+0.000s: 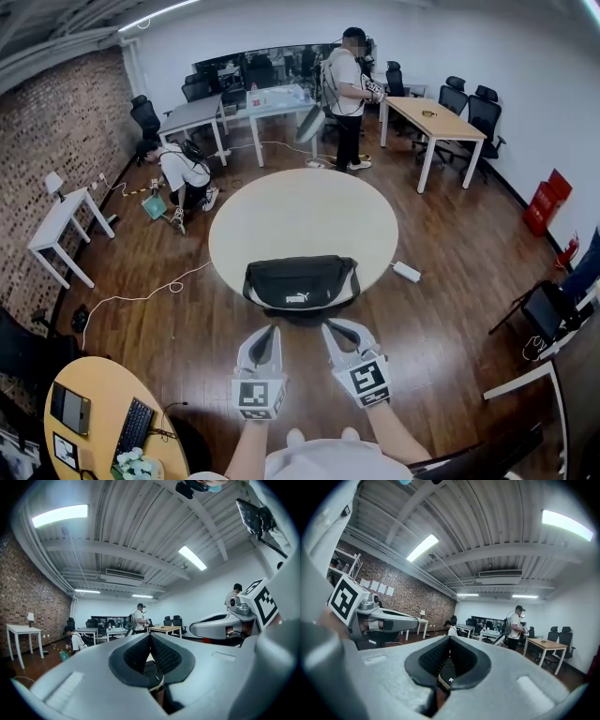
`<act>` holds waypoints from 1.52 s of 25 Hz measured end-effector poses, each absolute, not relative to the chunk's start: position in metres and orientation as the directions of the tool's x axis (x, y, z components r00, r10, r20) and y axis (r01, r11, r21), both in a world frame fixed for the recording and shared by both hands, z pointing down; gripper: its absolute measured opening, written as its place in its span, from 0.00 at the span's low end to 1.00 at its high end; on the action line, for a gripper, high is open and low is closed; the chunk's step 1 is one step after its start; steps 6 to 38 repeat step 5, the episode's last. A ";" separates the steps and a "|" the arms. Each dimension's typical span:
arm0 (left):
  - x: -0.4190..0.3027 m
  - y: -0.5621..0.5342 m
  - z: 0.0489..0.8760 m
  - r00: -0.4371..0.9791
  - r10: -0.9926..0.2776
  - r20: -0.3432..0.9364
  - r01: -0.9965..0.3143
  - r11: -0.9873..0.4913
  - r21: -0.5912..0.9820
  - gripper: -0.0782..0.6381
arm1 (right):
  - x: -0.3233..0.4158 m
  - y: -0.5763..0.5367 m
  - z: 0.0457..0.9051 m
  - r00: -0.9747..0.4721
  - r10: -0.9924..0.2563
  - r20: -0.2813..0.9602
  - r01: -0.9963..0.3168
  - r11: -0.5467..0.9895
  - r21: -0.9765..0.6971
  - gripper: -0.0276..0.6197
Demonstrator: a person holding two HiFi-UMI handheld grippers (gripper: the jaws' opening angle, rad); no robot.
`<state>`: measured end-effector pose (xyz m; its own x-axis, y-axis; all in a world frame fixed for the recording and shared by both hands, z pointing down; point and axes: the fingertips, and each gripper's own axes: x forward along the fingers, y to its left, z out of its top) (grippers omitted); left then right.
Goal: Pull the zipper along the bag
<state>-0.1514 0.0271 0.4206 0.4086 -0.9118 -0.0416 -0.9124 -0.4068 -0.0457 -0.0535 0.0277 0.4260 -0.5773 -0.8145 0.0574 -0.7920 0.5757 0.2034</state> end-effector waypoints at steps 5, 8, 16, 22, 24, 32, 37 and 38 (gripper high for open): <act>-0.168 0.027 0.423 0.414 -0.909 -0.041 -0.910 -0.413 -0.034 0.13 | -0.065 0.027 0.431 -0.563 -0.824 0.062 -0.802 0.563 0.198 0.03; -0.168 0.027 0.423 0.414 -0.909 -0.041 -0.910 -0.413 -0.034 0.13 | -0.065 0.027 0.431 -0.563 -0.824 0.062 -0.802 0.563 0.198 0.03; -0.168 0.027 0.423 0.414 -0.909 -0.041 -0.910 -0.413 -0.034 0.13 | -0.065 0.027 0.431 -0.563 -0.824 0.062 -0.802 0.563 0.198 0.03; -0.168 0.027 0.423 0.414 -0.909 -0.041 -0.910 -0.413 -0.034 0.13 | -0.065 0.027 0.431 -0.563 -0.824 0.062 -0.802 0.563 0.198 0.03; -0.168 0.027 0.423 0.414 -0.909 -0.041 -0.910 -0.413 -0.034 0.13 | -0.065 0.027 0.431 -0.563 -0.824 0.062 -0.802 0.563 0.198 0.03; -0.168 0.027 0.423 0.414 -0.909 -0.041 -0.910 -0.413 -0.034 0.13 | -0.065 0.027 0.431 -0.563 -0.824 0.062 -0.802 0.563 0.198 0.03; -0.168 0.027 0.423 0.414 -0.909 -0.041 -0.910 -0.413 -0.034 0.13 | -0.065 0.027 0.431 -0.563 -0.824 0.062 -0.802 0.563 0.198 0.03; -0.168 0.027 0.423 0.414 -0.909 -0.041 -0.910 -0.413 -0.034 0.13 | -0.065 0.027 0.431 -0.563 -0.824 0.062 -0.802 0.563 0.198 0.03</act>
